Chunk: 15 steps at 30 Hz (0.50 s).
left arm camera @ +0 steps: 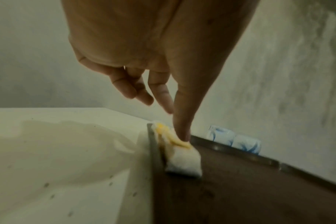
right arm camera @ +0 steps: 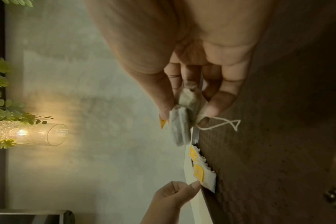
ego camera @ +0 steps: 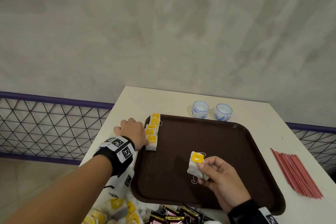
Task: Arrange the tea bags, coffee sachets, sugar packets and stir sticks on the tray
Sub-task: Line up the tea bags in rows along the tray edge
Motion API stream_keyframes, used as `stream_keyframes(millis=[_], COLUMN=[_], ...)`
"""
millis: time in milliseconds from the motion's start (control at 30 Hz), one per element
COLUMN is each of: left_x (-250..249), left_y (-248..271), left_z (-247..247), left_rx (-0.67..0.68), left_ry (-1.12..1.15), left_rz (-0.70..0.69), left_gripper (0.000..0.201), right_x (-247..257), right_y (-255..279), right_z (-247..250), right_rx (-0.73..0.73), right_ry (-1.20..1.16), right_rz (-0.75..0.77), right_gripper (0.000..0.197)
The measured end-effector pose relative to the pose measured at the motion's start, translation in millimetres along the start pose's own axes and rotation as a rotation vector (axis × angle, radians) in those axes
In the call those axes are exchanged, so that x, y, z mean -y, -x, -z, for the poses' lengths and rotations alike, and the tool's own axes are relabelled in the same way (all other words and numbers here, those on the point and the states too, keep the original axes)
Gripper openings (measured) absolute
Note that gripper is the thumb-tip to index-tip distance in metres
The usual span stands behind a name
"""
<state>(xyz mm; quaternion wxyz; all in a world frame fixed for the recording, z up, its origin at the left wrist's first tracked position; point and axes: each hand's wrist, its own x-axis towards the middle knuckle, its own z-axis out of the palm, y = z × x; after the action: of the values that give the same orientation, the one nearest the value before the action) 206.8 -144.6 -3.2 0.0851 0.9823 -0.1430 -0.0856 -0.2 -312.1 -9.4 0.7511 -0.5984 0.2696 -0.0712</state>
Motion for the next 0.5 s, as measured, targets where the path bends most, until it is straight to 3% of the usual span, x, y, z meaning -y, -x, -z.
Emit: stream_keyframes(millis=[133,233,333,500], left_x=[4,-8,-23,-21], left_y=[26,59,86,90], left_z=[24,36,33,21], left_rx=[0.151,0.296,0.402,0.378], left_ry=[0.3,0.594,0.889,1.019], left_rz=[-0.259,-0.483,-0.504,-0.518], left_gripper=[0.025,0.041,0.039,0.021], right_x=[4,7,7,3], right_y=[3,4,6,10], right_z=[-7,-19,-31,-35], right_rx=[0.042,0.073,0.11,0.161], right_ry=[-0.007,-0.014,-0.025,-0.076], right_rz=[0.011,0.041,0.069,0.043], right_gripper=[0.006,0.007,0.016,0.02])
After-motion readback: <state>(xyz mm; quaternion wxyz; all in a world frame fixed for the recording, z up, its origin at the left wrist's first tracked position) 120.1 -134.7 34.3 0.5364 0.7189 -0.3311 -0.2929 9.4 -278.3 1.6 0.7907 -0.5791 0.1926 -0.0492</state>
